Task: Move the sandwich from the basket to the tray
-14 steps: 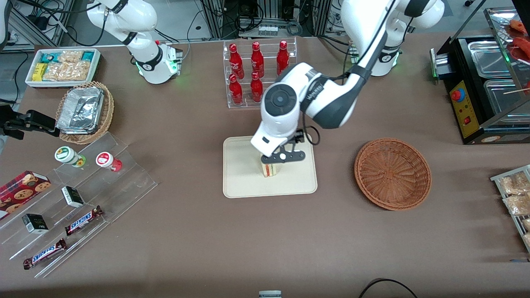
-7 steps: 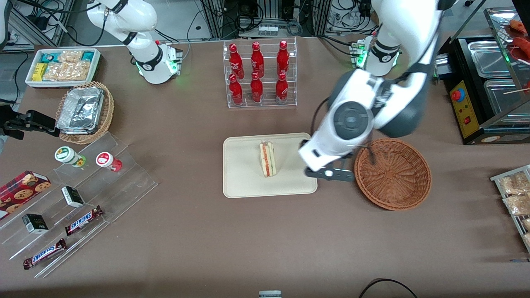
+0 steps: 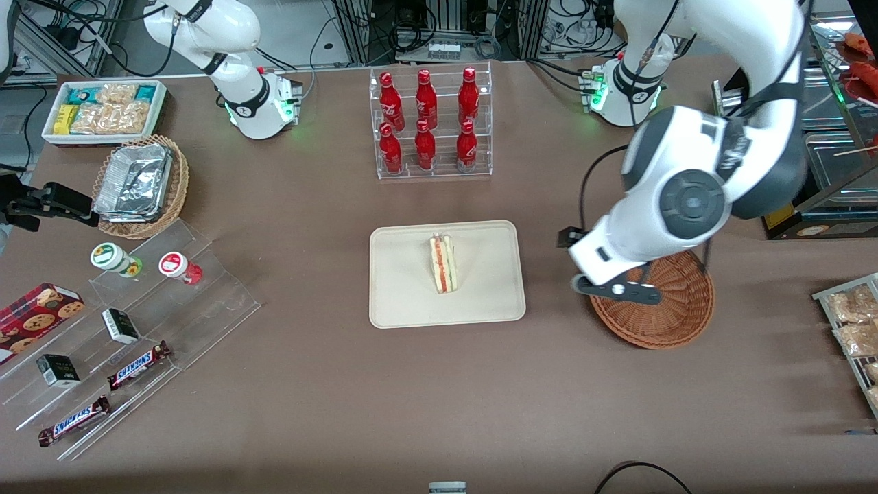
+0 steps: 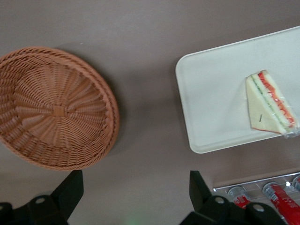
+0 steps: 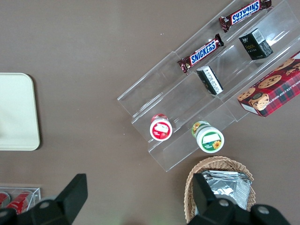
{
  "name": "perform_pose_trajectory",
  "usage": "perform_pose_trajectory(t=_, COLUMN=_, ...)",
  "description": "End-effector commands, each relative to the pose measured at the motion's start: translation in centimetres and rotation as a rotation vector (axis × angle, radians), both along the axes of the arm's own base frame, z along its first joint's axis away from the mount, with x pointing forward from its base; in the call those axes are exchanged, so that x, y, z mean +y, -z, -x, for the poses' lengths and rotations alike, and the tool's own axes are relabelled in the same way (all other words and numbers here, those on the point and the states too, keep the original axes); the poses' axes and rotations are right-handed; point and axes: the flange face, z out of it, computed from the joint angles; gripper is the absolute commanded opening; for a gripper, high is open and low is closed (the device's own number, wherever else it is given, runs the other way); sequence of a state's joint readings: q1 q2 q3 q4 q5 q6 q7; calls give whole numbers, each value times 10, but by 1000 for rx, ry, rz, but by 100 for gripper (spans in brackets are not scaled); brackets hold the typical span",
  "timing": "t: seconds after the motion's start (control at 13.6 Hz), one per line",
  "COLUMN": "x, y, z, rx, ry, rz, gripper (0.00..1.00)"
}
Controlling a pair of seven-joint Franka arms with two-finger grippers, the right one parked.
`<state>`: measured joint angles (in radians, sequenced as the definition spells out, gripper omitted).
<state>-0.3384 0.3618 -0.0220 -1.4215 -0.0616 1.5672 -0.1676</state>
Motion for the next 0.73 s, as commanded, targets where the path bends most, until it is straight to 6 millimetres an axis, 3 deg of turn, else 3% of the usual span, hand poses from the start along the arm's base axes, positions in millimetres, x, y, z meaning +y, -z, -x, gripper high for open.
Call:
perform_pose_trajectory(t=0.0, x=22, y=-22, z=17, rx=0, ry=-3, rz=-2, gripper=100)
perform_pose_trajectory(t=0.37, x=72, y=-42, z=27, rx=-5, ry=-77, rz=-15, gripper=100)
perform_pose_trajectory(t=0.66, x=86, y=-53, z=52, rx=-5, ry=-87, rz=-19, gripper=100)
